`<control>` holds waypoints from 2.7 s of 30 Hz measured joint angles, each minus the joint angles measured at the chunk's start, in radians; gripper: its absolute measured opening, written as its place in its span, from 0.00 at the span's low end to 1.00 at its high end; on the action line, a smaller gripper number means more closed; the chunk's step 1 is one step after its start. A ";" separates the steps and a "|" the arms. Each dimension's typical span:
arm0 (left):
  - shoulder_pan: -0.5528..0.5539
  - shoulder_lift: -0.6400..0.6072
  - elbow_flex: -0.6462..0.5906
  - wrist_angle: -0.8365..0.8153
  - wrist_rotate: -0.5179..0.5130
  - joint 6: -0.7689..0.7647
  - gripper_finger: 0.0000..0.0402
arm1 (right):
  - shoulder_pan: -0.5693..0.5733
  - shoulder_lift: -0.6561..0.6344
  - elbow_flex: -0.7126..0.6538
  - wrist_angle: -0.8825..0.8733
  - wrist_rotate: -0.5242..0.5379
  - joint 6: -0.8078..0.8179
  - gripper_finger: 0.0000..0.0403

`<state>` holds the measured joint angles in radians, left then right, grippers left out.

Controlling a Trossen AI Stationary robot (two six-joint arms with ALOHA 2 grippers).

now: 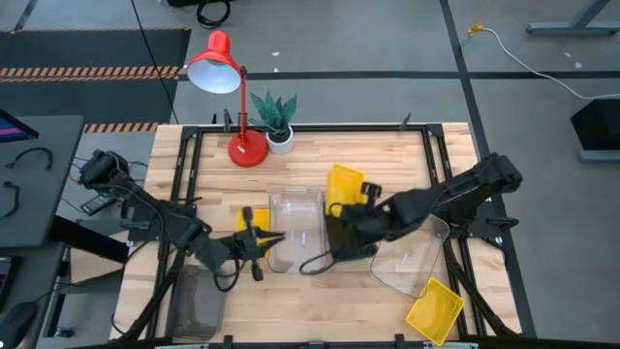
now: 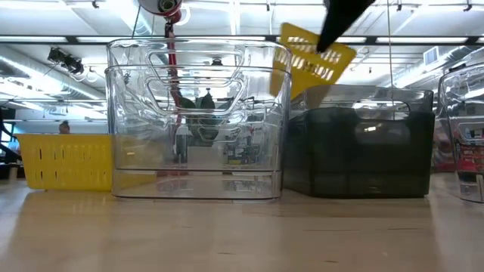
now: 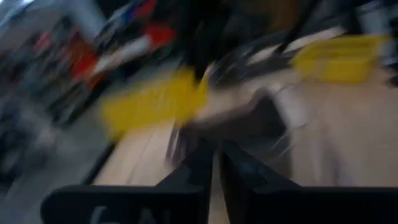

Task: Stack baskets by color
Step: Stack the top right yellow bin on the middle left yellow bin

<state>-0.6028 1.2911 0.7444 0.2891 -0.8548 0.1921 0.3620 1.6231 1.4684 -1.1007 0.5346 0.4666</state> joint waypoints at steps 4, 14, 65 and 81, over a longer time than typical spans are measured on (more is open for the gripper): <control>0.100 0.016 0.000 0.099 0.259 0.175 0.22 | 0.004 0.080 0.041 0.045 -0.003 -0.079 0.03; 0.296 0.192 0.135 0.080 0.475 0.341 0.60 | -0.035 0.174 0.103 0.077 -0.016 -0.214 0.03; 0.094 0.350 0.692 -1.277 0.030 -0.236 0.01 | 0.349 0.123 0.096 0.381 0.475 -0.208 0.34; -0.166 0.088 0.276 -1.431 0.324 -0.973 0.01 | 0.491 0.125 0.095 0.381 0.677 -0.074 0.33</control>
<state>-0.7692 1.3789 1.0200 -1.1414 -0.5304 -0.7810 0.8532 1.7485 1.5635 -0.7194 1.2115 0.3922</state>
